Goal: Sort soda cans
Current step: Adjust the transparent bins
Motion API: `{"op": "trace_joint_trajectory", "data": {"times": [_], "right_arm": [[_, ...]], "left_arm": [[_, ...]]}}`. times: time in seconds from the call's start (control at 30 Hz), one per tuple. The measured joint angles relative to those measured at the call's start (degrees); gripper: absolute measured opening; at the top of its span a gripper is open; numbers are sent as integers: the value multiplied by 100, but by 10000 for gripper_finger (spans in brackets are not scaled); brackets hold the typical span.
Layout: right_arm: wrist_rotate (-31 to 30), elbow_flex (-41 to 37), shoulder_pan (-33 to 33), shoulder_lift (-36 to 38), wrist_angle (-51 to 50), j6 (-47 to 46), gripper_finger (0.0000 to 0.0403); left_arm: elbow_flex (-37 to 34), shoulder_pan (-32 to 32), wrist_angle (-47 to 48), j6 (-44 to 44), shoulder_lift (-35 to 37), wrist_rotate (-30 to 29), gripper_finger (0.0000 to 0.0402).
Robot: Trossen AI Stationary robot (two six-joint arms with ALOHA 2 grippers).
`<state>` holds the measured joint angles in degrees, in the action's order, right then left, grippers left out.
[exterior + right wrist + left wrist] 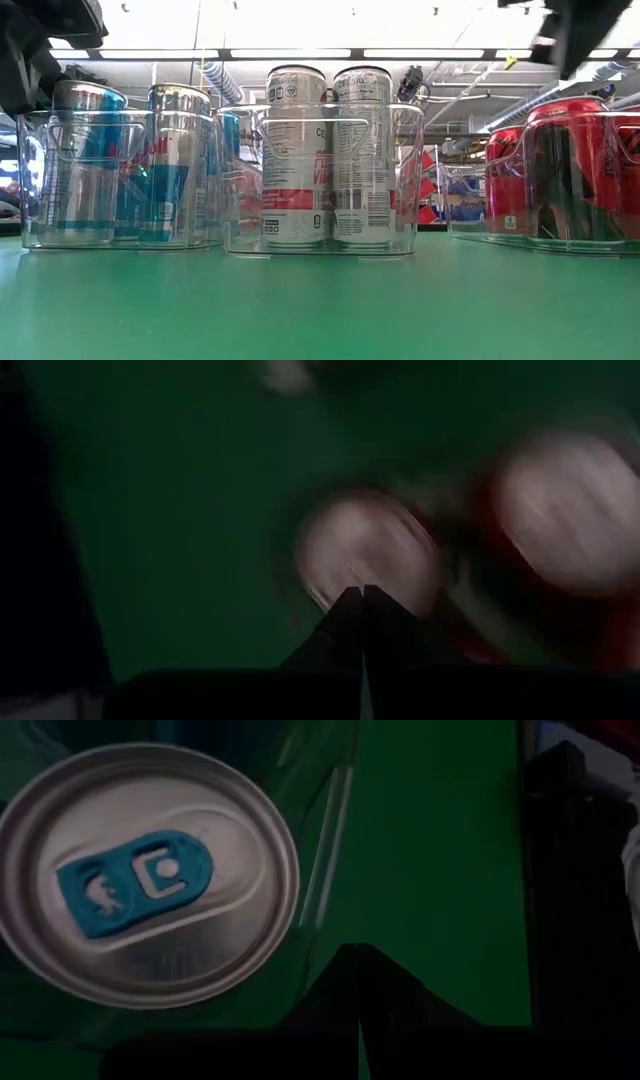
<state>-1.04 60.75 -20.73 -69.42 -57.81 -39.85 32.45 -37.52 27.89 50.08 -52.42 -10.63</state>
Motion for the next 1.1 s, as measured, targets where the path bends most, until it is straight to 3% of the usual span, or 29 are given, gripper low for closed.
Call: {"op": "trace_joint_trajectory", "data": {"times": [0.33,0.8,0.97,1.1], "right_arm": [[-415,-32,-220,635,-3042,-3082,0],[-458,-1942,-82,1917,-2102,-4261,0],[-920,-1898,48,1956,-2025,-4366,0],[-925,-1939,211,1905,-1979,-4361,0]], "left_arm": [[0,0,-25,108,-2,0,0],[0,0,-23,-26,0,0,0],[0,0,-25,-28,0,-2,0],[2,0,-21,-29,0,-4,0]]}}
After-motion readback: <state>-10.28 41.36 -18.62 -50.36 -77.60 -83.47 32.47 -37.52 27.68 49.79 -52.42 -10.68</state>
